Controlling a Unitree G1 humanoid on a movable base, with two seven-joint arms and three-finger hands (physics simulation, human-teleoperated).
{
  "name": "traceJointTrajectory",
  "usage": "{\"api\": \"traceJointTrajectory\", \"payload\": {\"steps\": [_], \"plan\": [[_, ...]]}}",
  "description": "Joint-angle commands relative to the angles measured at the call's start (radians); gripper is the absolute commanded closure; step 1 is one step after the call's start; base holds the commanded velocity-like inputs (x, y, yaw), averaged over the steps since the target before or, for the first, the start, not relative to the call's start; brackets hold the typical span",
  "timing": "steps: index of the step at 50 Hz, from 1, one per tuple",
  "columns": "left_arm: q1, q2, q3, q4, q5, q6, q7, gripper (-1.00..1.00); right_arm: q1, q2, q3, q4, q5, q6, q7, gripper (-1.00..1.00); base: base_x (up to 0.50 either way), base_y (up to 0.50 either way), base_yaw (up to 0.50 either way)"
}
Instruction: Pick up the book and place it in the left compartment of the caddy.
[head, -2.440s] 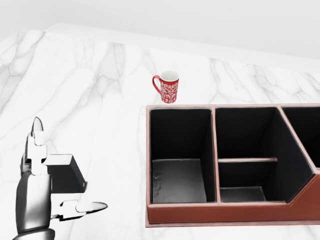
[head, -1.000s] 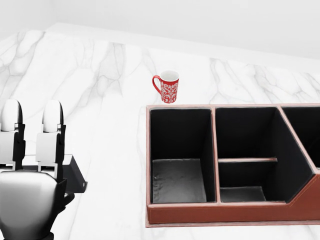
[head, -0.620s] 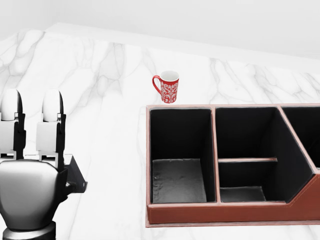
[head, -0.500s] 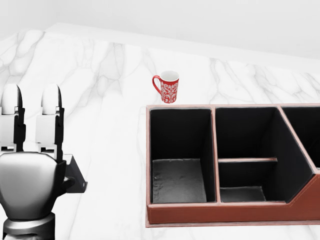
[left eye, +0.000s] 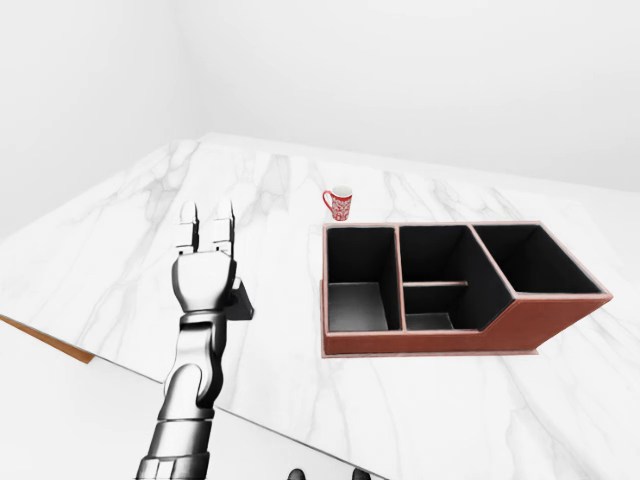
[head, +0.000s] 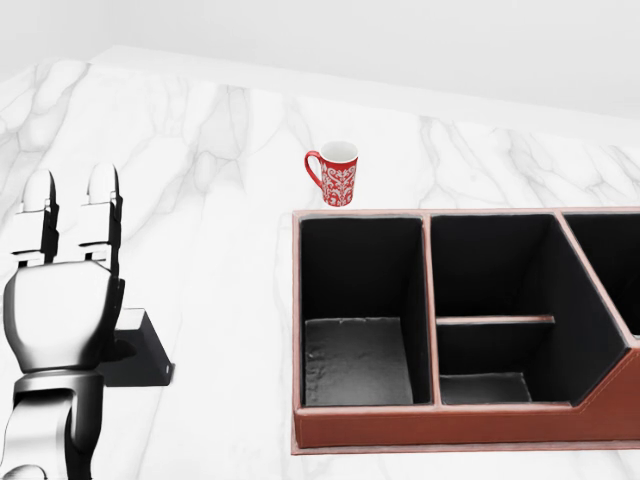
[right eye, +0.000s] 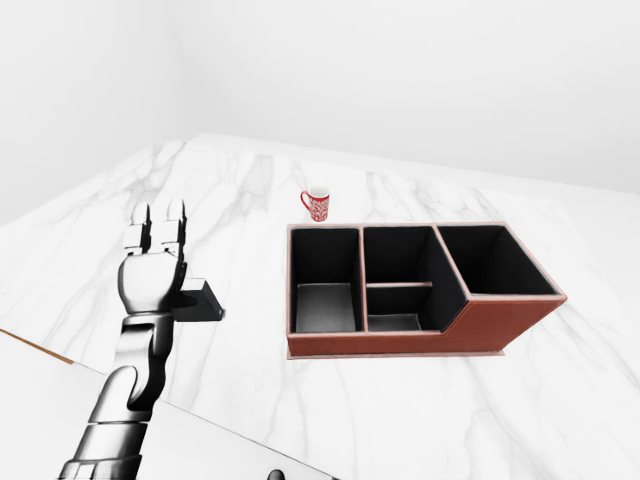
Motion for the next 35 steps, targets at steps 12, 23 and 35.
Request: {"api": "traceJointTrajectory", "payload": {"steps": [12,23,35], "plan": [[-0.103,0.051,-0.006,0.224,-0.033,0.052,-0.159,-1.00,0.002,0.001,-0.005,0.001,0.001,0.000,0.018,-1.00,0.00,0.00,0.00],[-0.177,0.072,-0.022,0.406,-0.033,0.052,-0.141,-1.00,0.002,0.001,-0.005,-0.003,0.000,0.000,0.019,-1.00,0.00,0.00,0.00],[-0.190,0.074,-0.031,0.441,-0.031,0.052,-0.132,-1.00,0.001,0.001,-0.004,-0.003,-0.003,0.000,0.019,-1.00,0.00,0.00,0.00]]}}
